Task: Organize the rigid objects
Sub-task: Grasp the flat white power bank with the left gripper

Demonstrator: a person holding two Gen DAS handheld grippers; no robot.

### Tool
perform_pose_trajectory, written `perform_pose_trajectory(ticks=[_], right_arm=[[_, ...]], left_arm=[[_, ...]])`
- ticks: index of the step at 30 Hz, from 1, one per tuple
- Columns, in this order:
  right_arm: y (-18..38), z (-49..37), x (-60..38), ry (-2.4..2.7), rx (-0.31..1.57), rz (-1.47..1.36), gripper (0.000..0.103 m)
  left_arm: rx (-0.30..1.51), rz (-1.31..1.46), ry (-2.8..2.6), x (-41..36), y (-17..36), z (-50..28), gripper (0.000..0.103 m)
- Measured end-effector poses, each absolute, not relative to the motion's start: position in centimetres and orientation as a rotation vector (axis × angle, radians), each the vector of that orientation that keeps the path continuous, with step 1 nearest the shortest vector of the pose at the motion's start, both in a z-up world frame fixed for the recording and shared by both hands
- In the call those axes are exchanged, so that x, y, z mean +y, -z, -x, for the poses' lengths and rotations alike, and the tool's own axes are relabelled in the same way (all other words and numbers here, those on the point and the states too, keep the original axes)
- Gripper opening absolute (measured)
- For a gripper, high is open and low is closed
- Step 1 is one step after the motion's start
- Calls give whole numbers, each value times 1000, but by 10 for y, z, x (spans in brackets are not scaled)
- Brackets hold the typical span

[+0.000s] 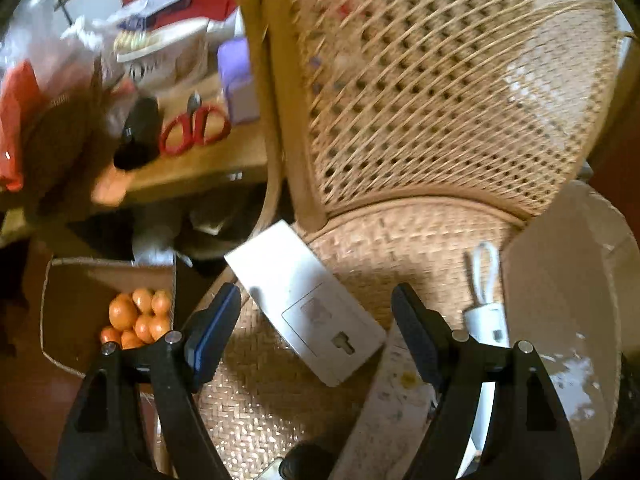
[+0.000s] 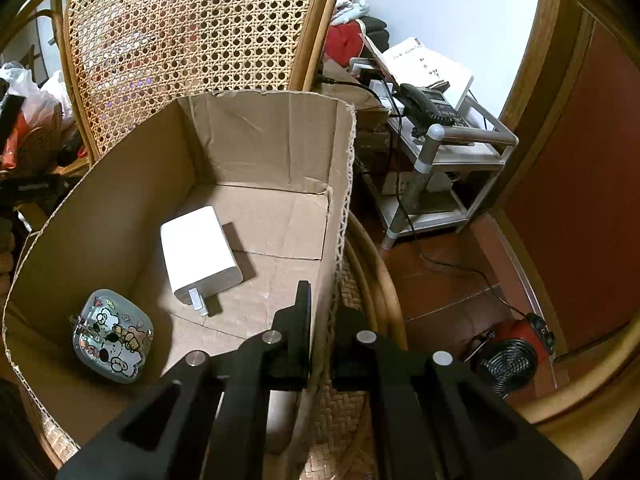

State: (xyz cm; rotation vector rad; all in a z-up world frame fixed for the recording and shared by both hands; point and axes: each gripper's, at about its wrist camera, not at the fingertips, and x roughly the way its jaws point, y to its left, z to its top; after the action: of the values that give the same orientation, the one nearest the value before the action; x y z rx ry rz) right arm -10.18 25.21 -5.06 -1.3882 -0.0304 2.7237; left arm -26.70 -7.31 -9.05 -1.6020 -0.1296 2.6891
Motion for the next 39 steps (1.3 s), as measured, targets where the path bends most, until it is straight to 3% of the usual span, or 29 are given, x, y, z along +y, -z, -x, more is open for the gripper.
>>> perform_pose_trajectory(ticks=[3, 11, 16, 30, 33, 38, 39], right_arm=[[51, 102, 252, -2724, -31, 1387, 7], [50, 102, 252, -2724, -31, 1387, 7], [50, 102, 252, -2722, -30, 1386, 7], [50, 102, 251, -2723, -30, 1386, 7], [50, 102, 251, -2723, -30, 1386, 7], [50, 102, 251, -2722, -31, 1387, 7], [50, 102, 252, -2722, -30, 1387, 7]], left_arm=[[-198, 1640, -2685, -77, 101, 273, 77], [-162, 1783, -2714, -75, 125, 287, 78], [-160, 1752, -2744, -75, 129, 293, 86], [-69, 1708, -2646, -73, 129, 290, 86], [-75, 1684, -2610, -72, 128, 289, 75], [-74, 1679, -2592, -69, 125, 288, 66], [-60, 1665, -2586, -67, 122, 288, 54]])
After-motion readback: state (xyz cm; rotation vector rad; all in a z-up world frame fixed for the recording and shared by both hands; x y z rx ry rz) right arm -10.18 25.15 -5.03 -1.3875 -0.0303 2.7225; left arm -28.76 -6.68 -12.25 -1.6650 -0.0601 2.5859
